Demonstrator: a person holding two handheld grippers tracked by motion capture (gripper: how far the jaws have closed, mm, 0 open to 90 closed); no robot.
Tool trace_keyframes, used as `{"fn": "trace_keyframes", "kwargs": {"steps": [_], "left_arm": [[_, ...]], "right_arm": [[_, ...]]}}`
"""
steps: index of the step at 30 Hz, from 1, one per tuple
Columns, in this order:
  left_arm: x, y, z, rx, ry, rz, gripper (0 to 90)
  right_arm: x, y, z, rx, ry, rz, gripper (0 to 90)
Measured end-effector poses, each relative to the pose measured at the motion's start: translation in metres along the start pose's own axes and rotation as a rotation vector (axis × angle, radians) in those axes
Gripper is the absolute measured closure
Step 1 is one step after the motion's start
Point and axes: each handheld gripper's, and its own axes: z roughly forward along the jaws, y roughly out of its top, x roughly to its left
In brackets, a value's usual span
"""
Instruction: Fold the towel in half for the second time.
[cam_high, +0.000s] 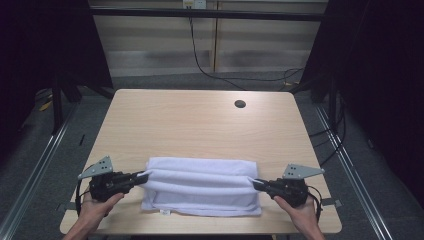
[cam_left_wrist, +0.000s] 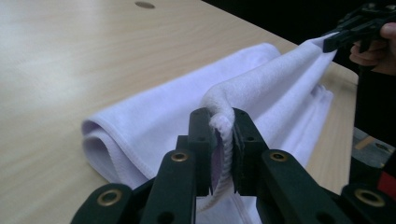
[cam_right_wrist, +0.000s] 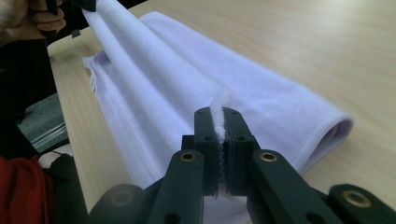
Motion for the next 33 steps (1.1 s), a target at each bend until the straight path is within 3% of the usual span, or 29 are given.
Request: {"fn": "trace_keyframes", "kwargs": {"steps": [9, 17, 19, 23, 25, 26, 31, 33], "left_arm": [[-0.009, -0.027, -0.007, 0.057, -0.022, -0.013, 72.9], [-0.024, -0.037, -0.023, 0.068, -0.06, -0.013, 63.2], [-0.025, -0.037, -0.024, 0.065, -0.056, -0.014, 59.4], [-0.016, -0.028, -0.017, 0.049, 0.001, -0.035, 54.7], [-0.008, -0.019, -0.011, 0.05, 0.021, -0.05, 47.8], [-0.004, -0.014, -0.008, 0.048, 0.064, -0.056, 46.3], [0.028, 0.005, 0.005, 0.05, 0.164, -0.117, 35.2], [0.041, 0.002, 0.005, 0.025, 0.208, -0.175, 34.4]], "right_arm": [[0.014, -0.026, -0.001, 0.061, 0.007, 0.016, 77.3], [0.029, -0.042, -0.011, 0.104, 0.022, 0.016, 67.5], [0.032, -0.043, -0.014, 0.088, 0.021, 0.022, 63.8], [0.03, -0.039, -0.019, 0.061, -0.007, 0.03, 61.4], [0.024, -0.034, -0.019, 0.037, -0.029, 0.042, 58.7], [0.02, -0.031, -0.018, 0.031, -0.041, 0.044, 58.2], [-0.004, -0.008, -0.015, -0.027, -0.121, 0.061, 49.3], [-0.016, -0.002, -0.015, -0.051, -0.165, 0.079, 44.7]]}}
